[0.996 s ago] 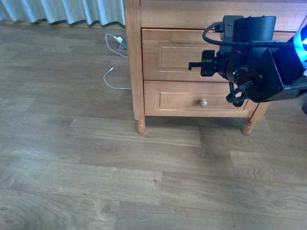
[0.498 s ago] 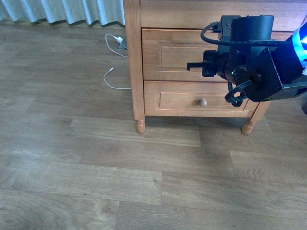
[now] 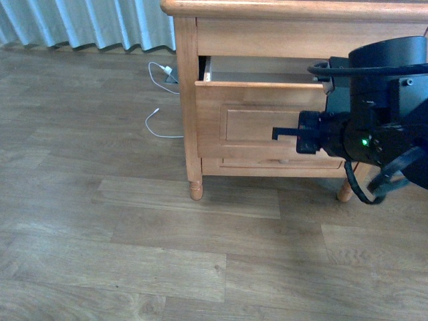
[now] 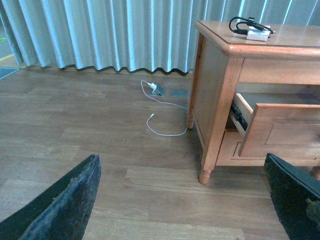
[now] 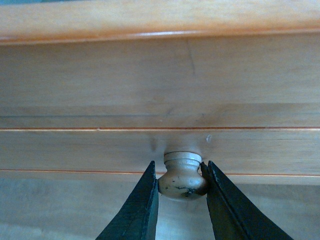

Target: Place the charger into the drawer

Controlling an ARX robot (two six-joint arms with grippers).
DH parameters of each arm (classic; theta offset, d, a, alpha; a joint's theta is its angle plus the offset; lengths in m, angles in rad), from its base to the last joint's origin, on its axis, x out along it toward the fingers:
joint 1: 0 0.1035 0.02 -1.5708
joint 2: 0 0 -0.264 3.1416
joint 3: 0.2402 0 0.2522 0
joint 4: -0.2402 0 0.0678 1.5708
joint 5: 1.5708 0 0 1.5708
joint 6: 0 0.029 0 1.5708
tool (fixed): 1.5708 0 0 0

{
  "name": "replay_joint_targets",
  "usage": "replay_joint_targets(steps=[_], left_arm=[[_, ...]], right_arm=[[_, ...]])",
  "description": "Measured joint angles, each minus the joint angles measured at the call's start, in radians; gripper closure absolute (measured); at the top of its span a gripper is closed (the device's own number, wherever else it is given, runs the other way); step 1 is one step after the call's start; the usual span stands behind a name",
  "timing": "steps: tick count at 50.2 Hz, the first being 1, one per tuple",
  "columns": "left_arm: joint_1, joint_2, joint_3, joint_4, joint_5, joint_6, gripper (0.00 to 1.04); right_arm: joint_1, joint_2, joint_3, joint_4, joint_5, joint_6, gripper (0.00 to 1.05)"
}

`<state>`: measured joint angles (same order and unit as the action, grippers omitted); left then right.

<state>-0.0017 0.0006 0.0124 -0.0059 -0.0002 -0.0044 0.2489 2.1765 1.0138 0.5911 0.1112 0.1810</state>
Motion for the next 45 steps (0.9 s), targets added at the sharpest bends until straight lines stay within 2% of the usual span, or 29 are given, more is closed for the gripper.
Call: replay_joint_targets(steps=[19, 24, 27, 32, 39, 45], left_arm=[[0.0, 0.0, 0.0, 0.0, 0.0, 0.0, 0.06], [0.0, 0.0, 0.0, 0.0, 0.0, 0.0, 0.06], [0.0, 0.0, 0.0, 0.0, 0.0, 0.0, 0.06], [0.0, 0.0, 0.0, 0.0, 0.0, 0.0, 0.06], [0.0, 0.0, 0.0, 0.0, 0.0, 0.0, 0.06], [0.0, 0.0, 0.0, 0.0, 0.0, 0.0, 0.06]], right_arm=[[0.006, -0.216, -0.297, -0.031, -0.037, 0.012, 0.82], [0.006, -0.234, -0.326, -0.023, -0.034, 0.018, 0.69], [0.005, -0.257, -0.364, -0.037, -0.029, 0.027, 0.55], [-0.002, -0.319, -0.383, -0.074, -0.036, 0.045, 0.38], [-0.032, -0.55, -0.414, -0.149, -0.068, 0.061, 0.06], [-0.06, -0.678, -0.423, -0.201, -0.086, 0.051, 0.08]])
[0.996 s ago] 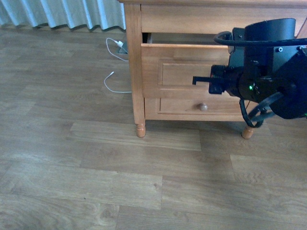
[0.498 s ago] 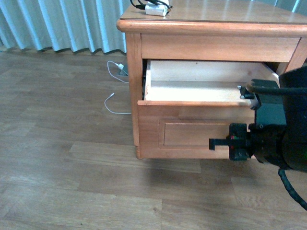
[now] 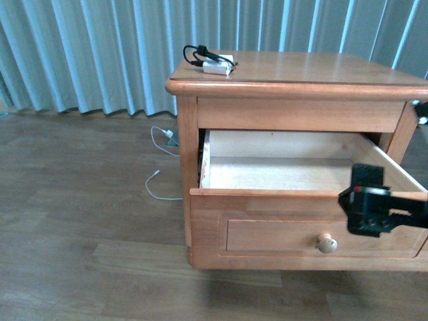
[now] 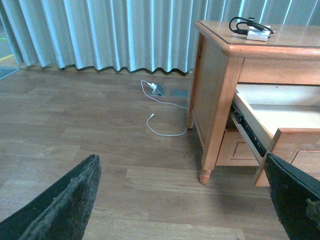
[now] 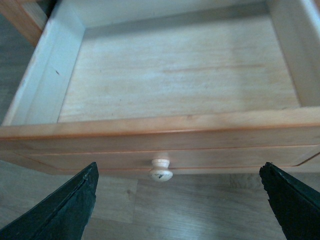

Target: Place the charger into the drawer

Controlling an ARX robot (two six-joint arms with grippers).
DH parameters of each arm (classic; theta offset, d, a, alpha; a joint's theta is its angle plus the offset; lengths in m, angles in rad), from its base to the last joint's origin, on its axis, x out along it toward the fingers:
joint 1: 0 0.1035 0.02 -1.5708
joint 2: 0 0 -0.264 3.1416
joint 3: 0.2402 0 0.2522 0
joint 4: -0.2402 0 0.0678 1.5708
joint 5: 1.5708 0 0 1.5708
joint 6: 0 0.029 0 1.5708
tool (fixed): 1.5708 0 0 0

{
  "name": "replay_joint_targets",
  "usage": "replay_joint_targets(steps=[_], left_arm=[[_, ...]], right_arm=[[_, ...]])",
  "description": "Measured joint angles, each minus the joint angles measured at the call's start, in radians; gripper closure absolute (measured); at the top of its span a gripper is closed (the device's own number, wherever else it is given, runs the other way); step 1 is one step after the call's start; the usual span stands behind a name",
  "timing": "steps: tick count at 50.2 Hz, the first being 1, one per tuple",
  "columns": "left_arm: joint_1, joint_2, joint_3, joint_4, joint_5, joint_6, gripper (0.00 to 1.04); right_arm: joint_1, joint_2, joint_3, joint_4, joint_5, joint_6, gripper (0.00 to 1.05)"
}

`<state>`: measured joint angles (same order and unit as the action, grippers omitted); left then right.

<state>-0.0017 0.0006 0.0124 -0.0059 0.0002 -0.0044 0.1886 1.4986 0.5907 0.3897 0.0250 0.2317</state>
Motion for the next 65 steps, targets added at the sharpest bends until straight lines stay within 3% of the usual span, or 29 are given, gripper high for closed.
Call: replay_joint_targets(steps=[23, 43, 49, 65], left_arm=[[0.0, 0.0, 0.0, 0.0, 0.0, 0.0, 0.06], [0.0, 0.0, 0.0, 0.0, 0.0, 0.0, 0.06], [0.0, 0.0, 0.0, 0.0, 0.0, 0.0, 0.06], [0.0, 0.0, 0.0, 0.0, 0.0, 0.0, 0.06]], right_arm=[[-0.086, -0.574, -0.087, -0.315, -0.14, -0.085, 0.08], [-0.35, -1.065, -0.221, -0.661, -0.332, -0.089, 0.08], [-0.42, -1.11, -0.25, -0.685, -0.341, -0.087, 0.08], [-0.424, -1.111, -0.253, -0.685, -0.343, -0.086, 0.08]])
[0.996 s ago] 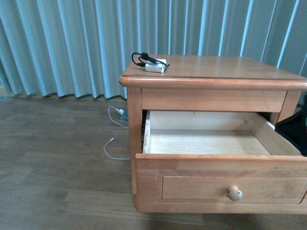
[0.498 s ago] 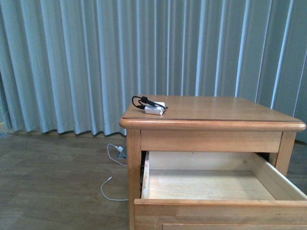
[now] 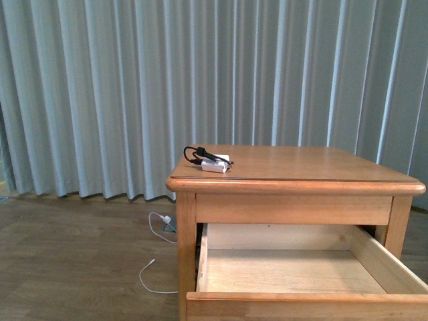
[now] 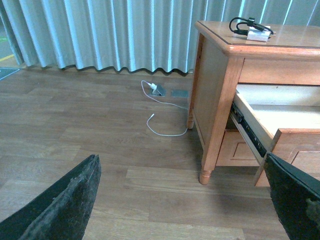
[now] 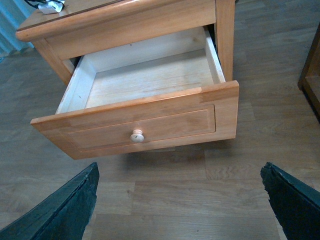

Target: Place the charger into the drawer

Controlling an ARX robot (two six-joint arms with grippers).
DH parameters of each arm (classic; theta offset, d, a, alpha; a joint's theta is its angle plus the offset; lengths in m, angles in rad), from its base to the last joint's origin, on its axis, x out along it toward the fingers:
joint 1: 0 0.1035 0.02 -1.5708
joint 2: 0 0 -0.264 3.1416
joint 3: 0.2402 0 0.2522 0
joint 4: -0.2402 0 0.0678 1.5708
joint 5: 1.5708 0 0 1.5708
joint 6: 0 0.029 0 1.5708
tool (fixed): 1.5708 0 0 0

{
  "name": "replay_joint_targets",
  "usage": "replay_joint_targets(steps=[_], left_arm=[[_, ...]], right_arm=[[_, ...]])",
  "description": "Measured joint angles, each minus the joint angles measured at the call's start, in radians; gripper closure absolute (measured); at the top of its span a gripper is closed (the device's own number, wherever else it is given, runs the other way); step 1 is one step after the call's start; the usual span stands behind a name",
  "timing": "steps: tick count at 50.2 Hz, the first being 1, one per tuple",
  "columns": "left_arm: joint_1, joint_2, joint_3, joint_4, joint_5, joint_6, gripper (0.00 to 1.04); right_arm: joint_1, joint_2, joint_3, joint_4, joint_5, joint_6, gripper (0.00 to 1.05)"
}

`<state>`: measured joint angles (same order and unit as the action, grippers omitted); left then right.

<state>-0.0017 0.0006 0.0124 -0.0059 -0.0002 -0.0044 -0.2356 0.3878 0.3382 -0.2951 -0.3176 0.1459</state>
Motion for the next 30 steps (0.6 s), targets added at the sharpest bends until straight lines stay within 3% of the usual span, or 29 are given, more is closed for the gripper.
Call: replay_joint_targets(steps=[6, 8, 12, 16, 20, 25, 30], left_arm=[[0.0, 0.0, 0.0, 0.0, 0.0, 0.0, 0.06], [0.0, 0.0, 0.0, 0.0, 0.0, 0.0, 0.06], [0.0, 0.0, 0.0, 0.0, 0.0, 0.0, 0.06], [0.0, 0.0, 0.0, 0.0, 0.0, 0.0, 0.06], [0.0, 0.0, 0.0, 0.0, 0.0, 0.0, 0.06], [0.0, 0.0, 0.0, 0.0, 0.001, 0.0, 0.06], [0.0, 0.0, 0.0, 0.0, 0.0, 0.0, 0.06]], right_arm=[[0.001, -0.003, -0.003, 0.007, 0.005, -0.003, 0.08], [0.026, -0.054, -0.078, 0.178, 0.092, -0.051, 0.18], [0.064, -0.127, -0.166, 0.359, 0.158, -0.1, 0.33], [0.094, -0.154, -0.187, 0.383, 0.183, -0.121, 0.48], [0.192, -0.232, -0.208, 0.298, 0.303, -0.136, 0.62], [0.228, -0.284, -0.224, 0.275, 0.306, -0.142, 0.48], [0.23, -0.286, -0.223, 0.275, 0.314, -0.142, 0.28]])
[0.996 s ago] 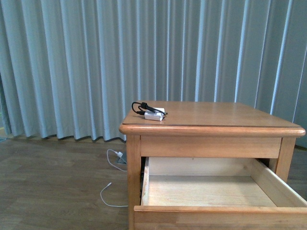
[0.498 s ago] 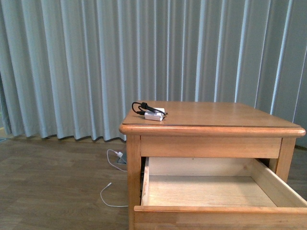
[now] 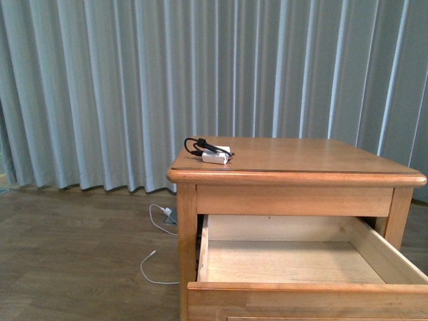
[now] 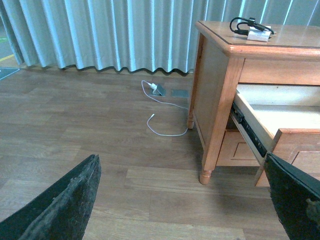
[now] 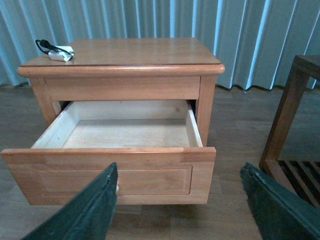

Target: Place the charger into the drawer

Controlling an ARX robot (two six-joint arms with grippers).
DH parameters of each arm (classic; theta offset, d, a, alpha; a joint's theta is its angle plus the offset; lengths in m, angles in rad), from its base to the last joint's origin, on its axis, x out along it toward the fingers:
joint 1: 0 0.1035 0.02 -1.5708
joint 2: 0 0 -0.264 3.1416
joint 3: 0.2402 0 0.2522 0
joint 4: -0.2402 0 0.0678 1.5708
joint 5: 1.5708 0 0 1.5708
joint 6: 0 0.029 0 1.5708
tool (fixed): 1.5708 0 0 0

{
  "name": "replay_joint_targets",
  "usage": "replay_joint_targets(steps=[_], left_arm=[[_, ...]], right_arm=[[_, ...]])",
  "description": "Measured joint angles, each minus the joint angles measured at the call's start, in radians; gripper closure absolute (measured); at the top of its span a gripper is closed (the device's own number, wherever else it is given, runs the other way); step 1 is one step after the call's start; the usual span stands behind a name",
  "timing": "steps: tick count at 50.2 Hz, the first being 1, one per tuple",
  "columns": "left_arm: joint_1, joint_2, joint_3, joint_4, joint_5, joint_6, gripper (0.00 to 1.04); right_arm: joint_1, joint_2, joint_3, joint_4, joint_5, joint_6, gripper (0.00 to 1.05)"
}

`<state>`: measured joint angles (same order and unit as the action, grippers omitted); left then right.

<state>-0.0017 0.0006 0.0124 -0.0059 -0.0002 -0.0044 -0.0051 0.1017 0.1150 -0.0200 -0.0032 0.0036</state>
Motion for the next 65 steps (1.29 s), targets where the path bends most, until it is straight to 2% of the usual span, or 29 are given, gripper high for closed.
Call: replay_joint_targets(steps=[7, 11, 45, 47, 50, 55, 65], left_arm=[[0.0, 0.0, 0.0, 0.0, 0.0, 0.0, 0.06], [0.0, 0.0, 0.0, 0.0, 0.0, 0.0, 0.06], [0.0, 0.0, 0.0, 0.0, 0.0, 0.0, 0.06], [-0.006, 0.005, 0.001, -0.006, -0.019, -0.008, 0.06], [-0.044, 0.059, 0.015, -0.03, -0.104, -0.031, 0.06], [-0.082, 0.222, 0.044, 0.047, -0.08, -0.053, 0.06], [-0.113, 0.617, 0.182, 0.311, -0.019, -0.061, 0.06]], right_arm=[[0.001, -0.001, 0.0, 0.0, 0.0, 0.001, 0.06], [0.001, -0.001, 0.0, 0.0, 0.0, 0.0, 0.09], [0.001, -0.001, 0.0, 0.0, 0.0, 0.0, 0.08], [0.001, -0.001, 0.0, 0.0, 0.0, 0.0, 0.08], [0.001, -0.001, 0.0, 0.0, 0.0, 0.0, 0.08], [0.001, -0.001, 0.0, 0.0, -0.001, 0.0, 0.08], [0.001, -0.001, 0.0, 0.0, 0.0, 0.0, 0.08]])
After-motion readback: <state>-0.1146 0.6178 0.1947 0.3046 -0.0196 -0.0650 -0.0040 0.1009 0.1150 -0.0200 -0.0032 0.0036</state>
